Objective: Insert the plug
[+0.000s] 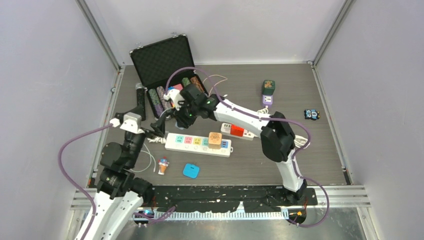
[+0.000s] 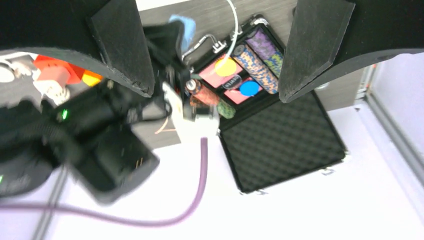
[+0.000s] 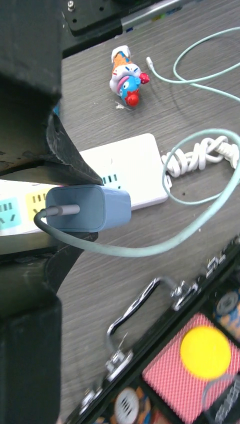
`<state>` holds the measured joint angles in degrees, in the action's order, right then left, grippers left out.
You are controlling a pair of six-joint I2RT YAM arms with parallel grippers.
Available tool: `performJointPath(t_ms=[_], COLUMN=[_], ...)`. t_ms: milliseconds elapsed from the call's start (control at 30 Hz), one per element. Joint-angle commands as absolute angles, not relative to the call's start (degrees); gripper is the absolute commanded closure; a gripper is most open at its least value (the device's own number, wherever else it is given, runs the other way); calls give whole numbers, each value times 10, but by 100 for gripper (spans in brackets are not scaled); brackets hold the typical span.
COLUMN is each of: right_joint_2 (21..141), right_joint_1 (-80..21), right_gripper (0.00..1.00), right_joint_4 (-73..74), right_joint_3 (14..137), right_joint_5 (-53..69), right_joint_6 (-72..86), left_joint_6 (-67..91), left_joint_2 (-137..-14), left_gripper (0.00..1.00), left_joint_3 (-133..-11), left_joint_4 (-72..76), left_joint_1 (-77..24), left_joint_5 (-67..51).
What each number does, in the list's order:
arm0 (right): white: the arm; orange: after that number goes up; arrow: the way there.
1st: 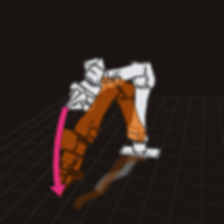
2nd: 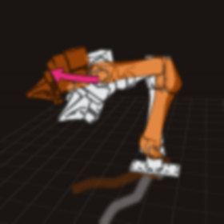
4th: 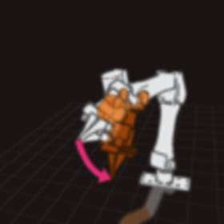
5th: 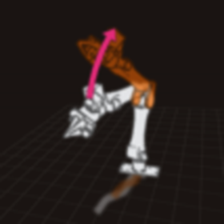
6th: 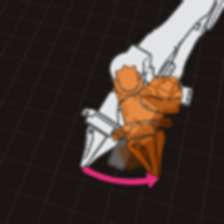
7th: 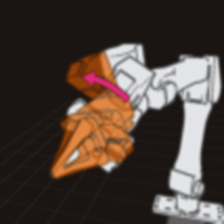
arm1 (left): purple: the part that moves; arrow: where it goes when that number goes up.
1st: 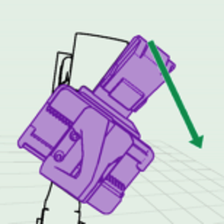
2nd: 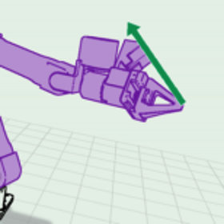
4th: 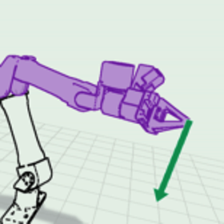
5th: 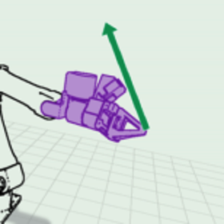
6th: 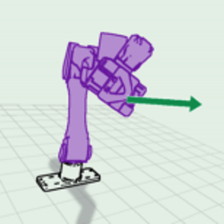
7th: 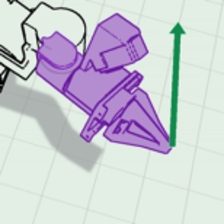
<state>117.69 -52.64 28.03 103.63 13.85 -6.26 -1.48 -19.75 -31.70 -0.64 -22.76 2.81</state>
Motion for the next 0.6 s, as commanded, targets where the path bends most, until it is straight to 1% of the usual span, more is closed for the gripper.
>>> performJointPath(t_ms=[0,233,567], right_joint_2=[1213,1275,1286], right_joint_1=[-558,-596,-615], right_gripper=[95,95,95], right_joint_4=[266,331,407], right_joint_3=[1090,1162,1190], right_joint_5=[148,100,38], right_joint_6=[-126,-176,-213], left_joint_6=[-5,-4,-4], left_joint_2=[-195,-216,-215], left_gripper=[6,2,0], left_joint_3=[-364,-407,-384], left_joint_4=[-22,-43,-19], left_joint_1=[-227,-227,-227], left_joint_5=[100,97,104])
